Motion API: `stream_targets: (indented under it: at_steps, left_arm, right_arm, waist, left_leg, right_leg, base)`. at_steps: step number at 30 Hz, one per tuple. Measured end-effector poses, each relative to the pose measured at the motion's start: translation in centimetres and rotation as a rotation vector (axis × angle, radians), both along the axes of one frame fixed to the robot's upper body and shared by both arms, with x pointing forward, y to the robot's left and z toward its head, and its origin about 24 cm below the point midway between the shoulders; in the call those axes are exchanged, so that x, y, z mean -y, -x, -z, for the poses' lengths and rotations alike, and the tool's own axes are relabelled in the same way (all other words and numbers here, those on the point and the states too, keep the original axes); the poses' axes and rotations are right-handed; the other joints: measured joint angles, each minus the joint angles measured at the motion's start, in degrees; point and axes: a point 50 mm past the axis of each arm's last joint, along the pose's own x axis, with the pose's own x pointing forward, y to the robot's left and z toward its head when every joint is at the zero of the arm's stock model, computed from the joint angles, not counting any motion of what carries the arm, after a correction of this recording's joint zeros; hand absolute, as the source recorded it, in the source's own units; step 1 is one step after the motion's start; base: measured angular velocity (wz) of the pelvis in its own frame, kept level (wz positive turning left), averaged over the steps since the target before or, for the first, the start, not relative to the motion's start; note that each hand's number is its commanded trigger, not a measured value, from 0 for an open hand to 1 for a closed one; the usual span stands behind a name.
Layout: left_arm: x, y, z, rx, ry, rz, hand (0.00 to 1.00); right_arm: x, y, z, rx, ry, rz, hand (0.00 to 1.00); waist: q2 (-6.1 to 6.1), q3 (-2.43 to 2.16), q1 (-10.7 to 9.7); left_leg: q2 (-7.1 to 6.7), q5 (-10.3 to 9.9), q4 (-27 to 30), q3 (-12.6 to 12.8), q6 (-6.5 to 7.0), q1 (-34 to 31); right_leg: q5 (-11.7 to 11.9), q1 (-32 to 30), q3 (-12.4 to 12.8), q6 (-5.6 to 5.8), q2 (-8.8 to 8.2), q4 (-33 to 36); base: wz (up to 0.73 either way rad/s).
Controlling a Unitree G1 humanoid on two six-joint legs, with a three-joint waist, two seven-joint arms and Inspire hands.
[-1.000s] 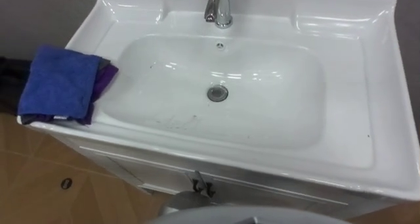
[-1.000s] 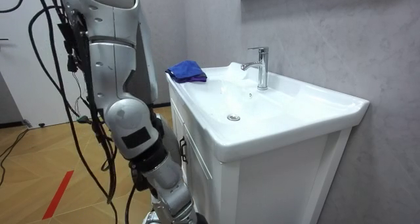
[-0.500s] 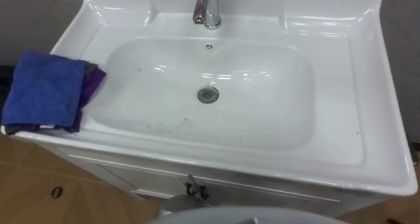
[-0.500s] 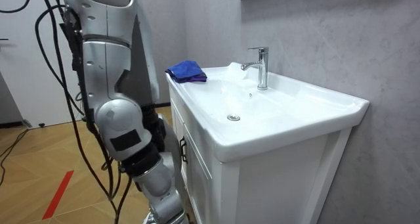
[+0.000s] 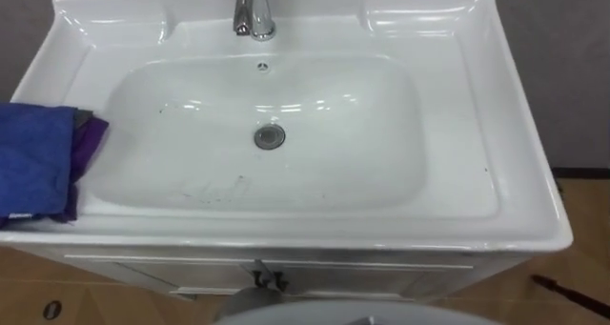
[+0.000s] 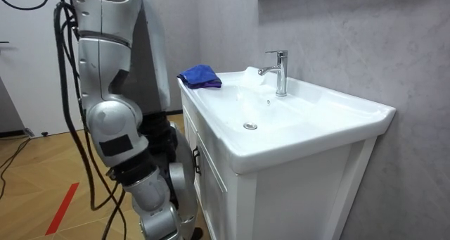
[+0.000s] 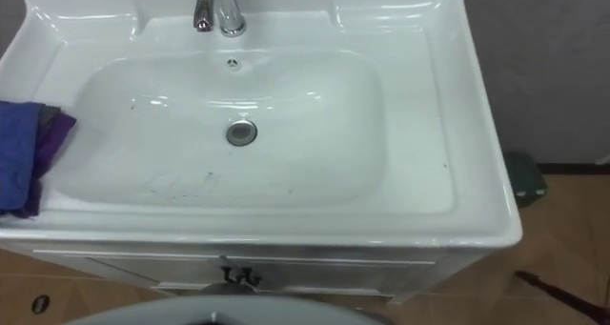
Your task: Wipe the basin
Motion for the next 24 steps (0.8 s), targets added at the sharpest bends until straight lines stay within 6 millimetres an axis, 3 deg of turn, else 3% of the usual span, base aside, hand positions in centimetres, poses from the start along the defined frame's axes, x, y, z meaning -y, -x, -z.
stream_targets:
  at_steps: [6,11,13,14,16,20,24]
  left_arm:
    - [0.4,-0.5,0.3,-0.005,0.074,0.019,0.00]
    - [0.6,-0.4,0.5,-0.025,0.098,0.016,0.00]
    - [0.6,-0.5,0.5,-0.029,0.104,0.015,0.00]
    - [0.6,-0.6,0.5,-0.032,0.106,0.018,0.00]
    - [0.7,-0.8,0.6,-0.031,0.115,0.020,0.00]
    - [0.8,-1.0,0.7,-0.032,0.141,0.021,0.00]
    - [1.0,-1.0,0.8,-0.034,0.172,0.023,0.00]
  right_arm:
    - [-0.2,-0.5,0.1,-0.007,-0.005,-0.013,0.00]
    - [-0.3,-1.4,0.1,-0.002,0.000,-0.013,0.00]
    - [-0.4,-1.8,0.2,0.000,0.007,-0.034,0.00]
    - [-0.5,-2.0,0.3,-0.009,0.010,-0.047,0.00]
    - [-0.7,-2.2,0.4,-0.029,0.007,-0.053,0.00]
    - [-1.0,-2.3,0.5,-0.050,0.002,-0.070,0.00]
    - [-1.0,-2.0,0.5,-0.058,-0.001,-0.067,0.00]
  waist:
    - [0.02,-0.03,-0.21]
    - [-0.07,-0.13,0.10]
    - [-0.20,-0.21,0.11]
    - [-0.26,-0.25,0.06]
    - [-0.42,-0.37,0.09]
    - [-0.47,-0.42,0.17]
    - [-0.09,-0.32,1.05]
  left_leg:
    - [0.59,-0.25,0.54,1.74,0.28,-0.02]
    - [1.55,-1.94,1.97,5.25,0.82,-0.23]
    - [1.89,-2.02,1.98,6.19,0.92,-0.40]
    - [1.90,-2.12,1.99,6.35,1.10,-0.52]
    - [1.91,-2.14,1.95,7.11,1.68,-0.54]
    - [1.72,-1.87,1.78,7.55,2.99,-0.31]
    - [1.45,-3.24,2.01,8.78,5.04,0.45]
  right_leg:
    - [0.01,-0.07,0.15,0.01,0.01,0.40]
    - [0.07,-1.07,1.50,0.39,0.15,1.40]
    - [0.17,-1.36,1.81,1.18,0.14,1.39]
    - [-0.06,-1.48,2.01,2.50,0.14,1.35]
    - [0.03,-1.65,2.97,4.09,0.13,1.30]
    - [0.70,-1.33,3.75,5.66,-0.23,0.96]
    - [1.13,-0.52,5.59,6.56,-0.81,1.01]
  base:
    - [0.00]
    - [-0.10]
    - [-0.07]
    - [-0.06]
    - [-0.04]
    - [-0.02]
    - [-0.15]
